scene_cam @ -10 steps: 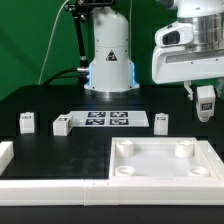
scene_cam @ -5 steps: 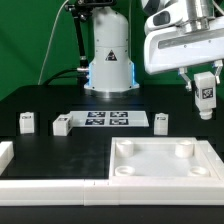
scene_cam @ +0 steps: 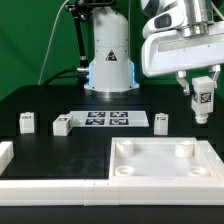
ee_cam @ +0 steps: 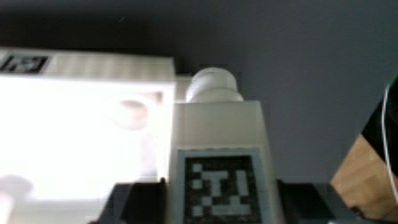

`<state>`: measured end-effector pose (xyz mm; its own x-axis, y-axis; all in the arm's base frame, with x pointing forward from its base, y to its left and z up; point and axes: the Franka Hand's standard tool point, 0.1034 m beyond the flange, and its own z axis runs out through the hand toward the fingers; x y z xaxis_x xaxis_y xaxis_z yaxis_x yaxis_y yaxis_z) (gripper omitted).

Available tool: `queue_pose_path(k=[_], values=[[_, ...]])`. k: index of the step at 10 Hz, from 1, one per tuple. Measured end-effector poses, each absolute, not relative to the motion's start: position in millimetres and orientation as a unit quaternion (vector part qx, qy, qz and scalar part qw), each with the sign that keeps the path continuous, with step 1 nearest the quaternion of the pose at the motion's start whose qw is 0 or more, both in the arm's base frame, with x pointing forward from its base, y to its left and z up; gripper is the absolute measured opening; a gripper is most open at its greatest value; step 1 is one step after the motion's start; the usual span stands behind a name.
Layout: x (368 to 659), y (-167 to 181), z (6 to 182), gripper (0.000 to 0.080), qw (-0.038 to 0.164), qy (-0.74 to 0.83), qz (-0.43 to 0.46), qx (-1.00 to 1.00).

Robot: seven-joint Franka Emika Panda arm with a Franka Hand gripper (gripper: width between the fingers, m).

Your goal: Assemble one leg

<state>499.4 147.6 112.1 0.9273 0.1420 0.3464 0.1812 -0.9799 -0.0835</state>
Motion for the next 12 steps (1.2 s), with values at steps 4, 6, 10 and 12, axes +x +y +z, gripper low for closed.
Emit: queue_pose_path(k=[4,6,10,12], values=[[515,118,104.2,0.0291,0.033,-0.146,-0.173,-0.973],[515,118,103.6,0.0291,0.033,-0.147,-0.172,-0.973],[545,99,103.2,0.0291,0.032,-0.128,-0.186,-0.974],[584,90,98.5,0.0291,0.034,-0.117,-0.198,-0.973]])
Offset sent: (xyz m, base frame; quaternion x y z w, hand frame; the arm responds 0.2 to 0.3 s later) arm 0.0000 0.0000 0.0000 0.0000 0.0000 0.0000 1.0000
